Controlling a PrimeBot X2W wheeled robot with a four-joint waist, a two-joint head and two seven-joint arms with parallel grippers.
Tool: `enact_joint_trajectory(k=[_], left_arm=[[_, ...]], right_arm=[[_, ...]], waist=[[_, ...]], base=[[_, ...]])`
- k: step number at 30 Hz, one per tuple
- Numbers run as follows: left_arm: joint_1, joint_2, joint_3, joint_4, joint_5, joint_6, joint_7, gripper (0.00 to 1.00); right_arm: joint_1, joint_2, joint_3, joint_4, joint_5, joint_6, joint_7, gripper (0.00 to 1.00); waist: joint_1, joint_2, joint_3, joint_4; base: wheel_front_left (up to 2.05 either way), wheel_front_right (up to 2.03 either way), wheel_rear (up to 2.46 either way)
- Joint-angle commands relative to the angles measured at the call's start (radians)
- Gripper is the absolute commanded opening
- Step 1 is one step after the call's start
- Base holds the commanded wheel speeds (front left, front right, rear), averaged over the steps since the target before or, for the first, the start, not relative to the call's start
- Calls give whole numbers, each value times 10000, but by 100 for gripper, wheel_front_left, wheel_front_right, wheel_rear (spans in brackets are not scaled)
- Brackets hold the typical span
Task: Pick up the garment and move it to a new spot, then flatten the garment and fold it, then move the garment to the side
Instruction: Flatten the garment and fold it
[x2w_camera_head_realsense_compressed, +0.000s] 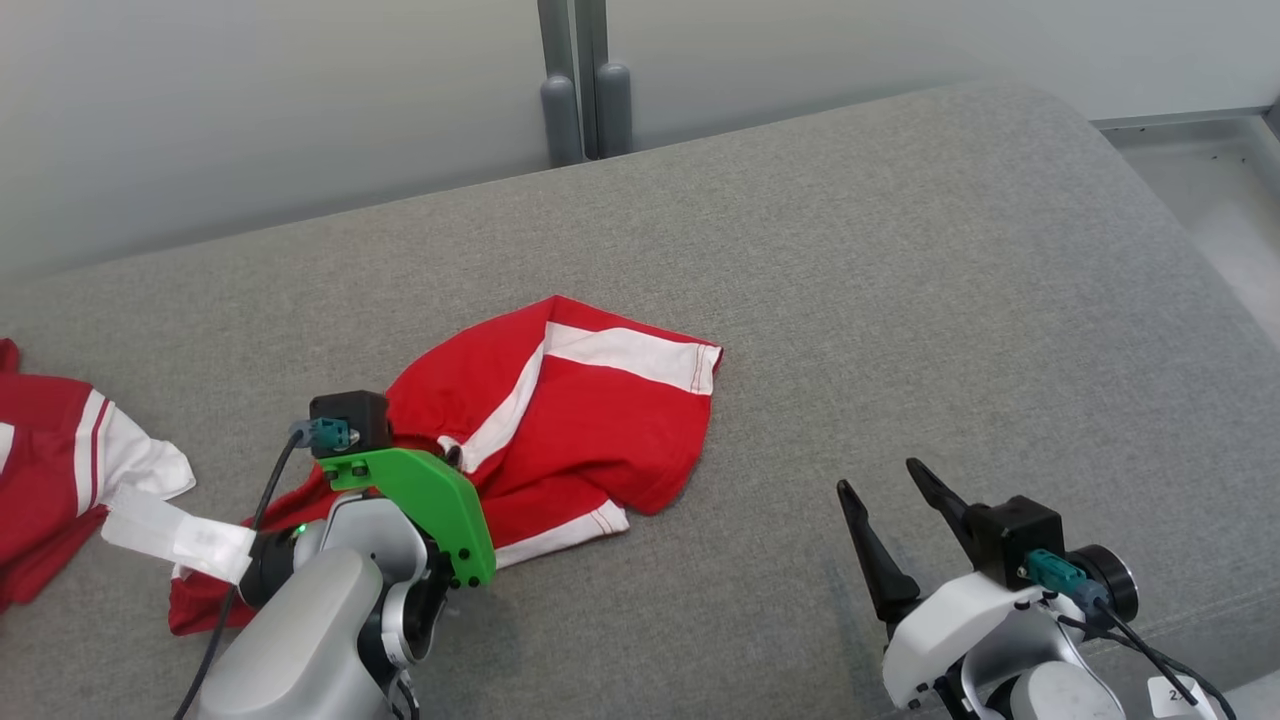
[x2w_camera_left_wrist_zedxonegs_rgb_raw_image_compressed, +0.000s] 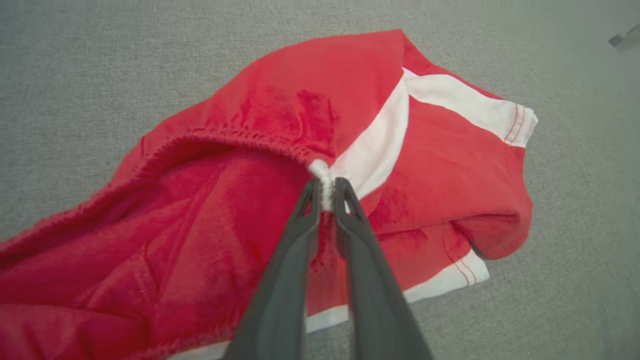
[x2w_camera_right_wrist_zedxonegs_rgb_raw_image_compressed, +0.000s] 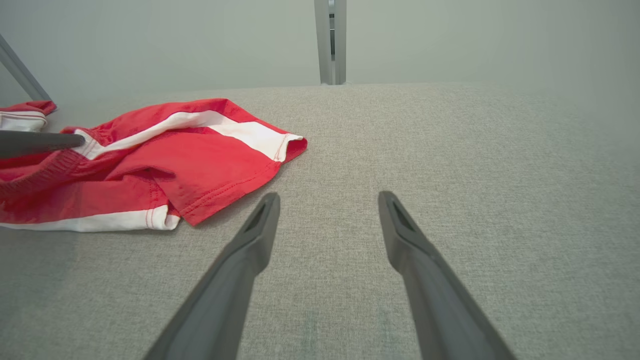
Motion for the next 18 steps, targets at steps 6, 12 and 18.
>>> enact_joint_trajectory(k=[6,12,18], left_arm=[[-354,72,472,275,-148,-240,-793,0],[-101,690,1195,76,-279,-32,-1575,0],[37,1237,1540,72,-297,74,-1806,0]], right_arm=[[-165,-6,-84,22,-19,-7,-106,100],[-89,-7,-131,92,37,-7,-168,100],[-161,-6,-19,150,104,-7,-180,100]], waist=[[0,0,77,247],[0,0,-11,496],[0,0,-8,669]], base=[[0,0,0],[0,0,0],[0,0,0]])
